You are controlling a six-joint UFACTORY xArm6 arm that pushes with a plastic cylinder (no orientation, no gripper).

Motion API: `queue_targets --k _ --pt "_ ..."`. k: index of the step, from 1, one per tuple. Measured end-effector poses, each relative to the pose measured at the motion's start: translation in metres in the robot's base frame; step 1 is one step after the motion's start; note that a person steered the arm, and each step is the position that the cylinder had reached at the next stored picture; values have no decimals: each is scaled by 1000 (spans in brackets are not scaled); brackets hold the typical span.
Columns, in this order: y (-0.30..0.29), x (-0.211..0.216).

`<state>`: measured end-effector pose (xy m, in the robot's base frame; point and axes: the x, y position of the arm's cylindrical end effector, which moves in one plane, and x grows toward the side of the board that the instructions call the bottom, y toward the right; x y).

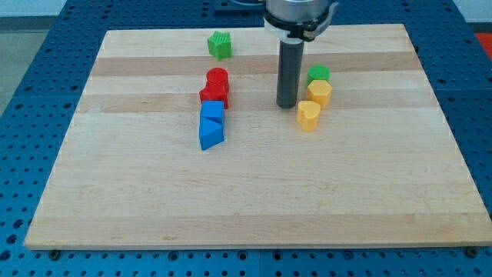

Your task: Slide the yellow hexagon slightly towards right

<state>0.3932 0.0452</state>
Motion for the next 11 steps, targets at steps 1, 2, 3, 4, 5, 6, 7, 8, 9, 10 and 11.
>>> queue_targets --k 1,2,3,4,5,6,7,8,9,10,11 --pt "-1 -1" --pt "1 -1" --pt "7 -1" --pt "10 -1" --pt "11 -1" --pt "12 -1" --pt "14 -1" --pt "21 -1" --pt "27 -1" --pt "31 -1" --pt "31 -1"
